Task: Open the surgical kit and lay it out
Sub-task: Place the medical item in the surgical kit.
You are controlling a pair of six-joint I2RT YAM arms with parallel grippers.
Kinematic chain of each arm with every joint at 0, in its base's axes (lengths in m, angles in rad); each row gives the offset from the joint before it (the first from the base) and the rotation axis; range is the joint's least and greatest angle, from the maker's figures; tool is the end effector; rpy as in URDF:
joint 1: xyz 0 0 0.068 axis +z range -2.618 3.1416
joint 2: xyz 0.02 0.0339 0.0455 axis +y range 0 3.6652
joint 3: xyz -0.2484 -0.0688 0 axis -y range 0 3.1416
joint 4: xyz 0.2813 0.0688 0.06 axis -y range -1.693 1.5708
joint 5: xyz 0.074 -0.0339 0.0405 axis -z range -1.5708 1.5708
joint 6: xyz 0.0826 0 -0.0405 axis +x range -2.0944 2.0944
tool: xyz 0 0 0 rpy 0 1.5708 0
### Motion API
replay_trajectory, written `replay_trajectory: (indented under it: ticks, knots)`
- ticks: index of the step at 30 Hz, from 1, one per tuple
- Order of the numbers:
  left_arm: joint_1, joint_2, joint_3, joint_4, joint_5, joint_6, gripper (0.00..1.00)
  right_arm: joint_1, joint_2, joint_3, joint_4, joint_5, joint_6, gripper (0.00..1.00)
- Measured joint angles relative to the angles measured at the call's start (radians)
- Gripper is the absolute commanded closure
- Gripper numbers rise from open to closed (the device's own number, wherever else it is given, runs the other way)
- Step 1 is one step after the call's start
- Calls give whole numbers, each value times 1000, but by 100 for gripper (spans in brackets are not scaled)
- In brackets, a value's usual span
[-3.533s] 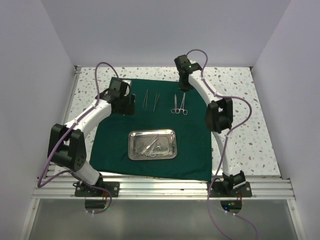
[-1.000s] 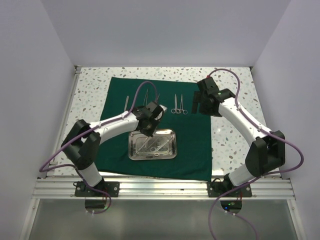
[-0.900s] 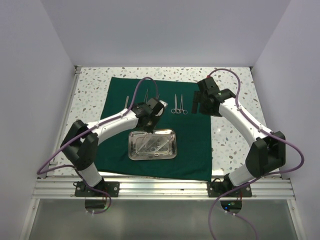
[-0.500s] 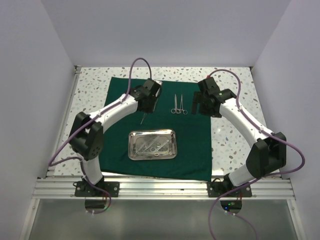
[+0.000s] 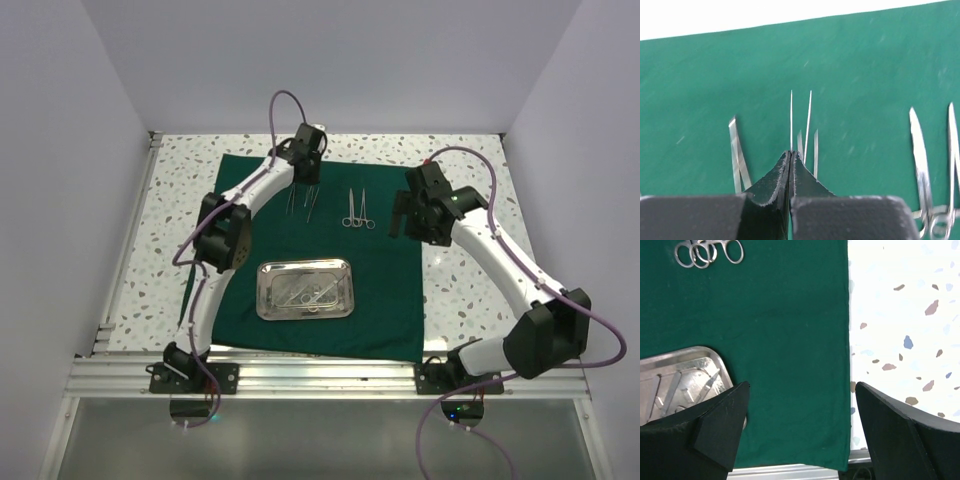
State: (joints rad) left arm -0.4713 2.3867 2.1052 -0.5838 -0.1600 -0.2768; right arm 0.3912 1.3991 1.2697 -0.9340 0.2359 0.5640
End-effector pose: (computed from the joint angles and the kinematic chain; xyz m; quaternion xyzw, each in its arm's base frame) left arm 0.5305 -0.2556 0.1448 0.0633 0.9337 -0.0560 0.3480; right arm 0.3210 0.1115 0.2466 0.1124 0.9551 0.0134 0.2737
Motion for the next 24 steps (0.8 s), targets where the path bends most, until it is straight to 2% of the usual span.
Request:
replay_trajectory:
  ticks: [3,5,12,14,15,16,18,21,24]
  knots:
    - [-2,87,95,0,16,-12,98,0,-8,-8,-21,3,6,10]
    - [-3,103,103,-3,16,-20,98,0,-13,-14,-33,7,9,9]
    - [10,58,-11,21,-10,-28,98,0,-20,-16,-48,10,11,9]
    - [14,40,-43,21,-13,-26,93,0,-20,-16,-47,9,11,9]
    - [17,34,-51,21,-13,-26,86,0,-20,-16,-47,9,11,9]
    - [19,28,-60,21,-13,-23,65,0,-18,-16,-47,9,11,9]
    - [20,14,-79,21,-10,-15,47,0,-14,-15,-46,8,11,9]
    - [22,-17,-116,21,-4,-18,41,0,-6,-13,-46,8,10,9]
    - [21,-81,-186,22,2,-17,42,0,3,-12,-41,8,7,10]
